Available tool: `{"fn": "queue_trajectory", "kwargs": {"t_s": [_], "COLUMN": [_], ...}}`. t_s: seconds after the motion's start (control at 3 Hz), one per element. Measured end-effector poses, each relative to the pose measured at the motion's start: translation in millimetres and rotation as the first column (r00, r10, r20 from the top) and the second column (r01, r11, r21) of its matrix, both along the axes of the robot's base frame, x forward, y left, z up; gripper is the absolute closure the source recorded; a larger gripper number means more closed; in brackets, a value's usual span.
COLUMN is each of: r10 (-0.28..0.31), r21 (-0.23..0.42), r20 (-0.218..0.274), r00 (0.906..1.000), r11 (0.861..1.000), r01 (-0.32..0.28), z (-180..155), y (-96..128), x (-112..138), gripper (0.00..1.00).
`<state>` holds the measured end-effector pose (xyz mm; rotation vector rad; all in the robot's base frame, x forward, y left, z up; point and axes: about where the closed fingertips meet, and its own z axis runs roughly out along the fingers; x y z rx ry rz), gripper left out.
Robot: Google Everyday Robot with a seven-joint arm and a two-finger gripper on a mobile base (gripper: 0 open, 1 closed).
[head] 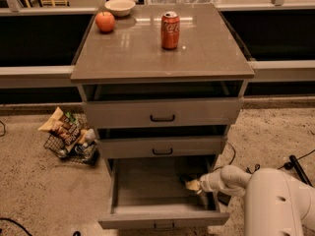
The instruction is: Place redbull can into bottom drawer
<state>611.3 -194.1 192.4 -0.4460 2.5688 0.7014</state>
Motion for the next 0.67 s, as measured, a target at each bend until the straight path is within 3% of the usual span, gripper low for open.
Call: {"fn": "queue_trajectory", "kwargs": {"t_s": [0.33,0.67], "r10": [-0.005,-0.011], "r21": [-0.001,-0.005], "r20": [0.053,0.14], "r00": [0.9986,0.9901], "r11": [1.0,1.0], "r01": [0.005,0.012], "z": [19.2,60.4], "y": [-6.4,-10.3], "x": [-6.5,-25.8], "gripper": [0.0,0.0]}}
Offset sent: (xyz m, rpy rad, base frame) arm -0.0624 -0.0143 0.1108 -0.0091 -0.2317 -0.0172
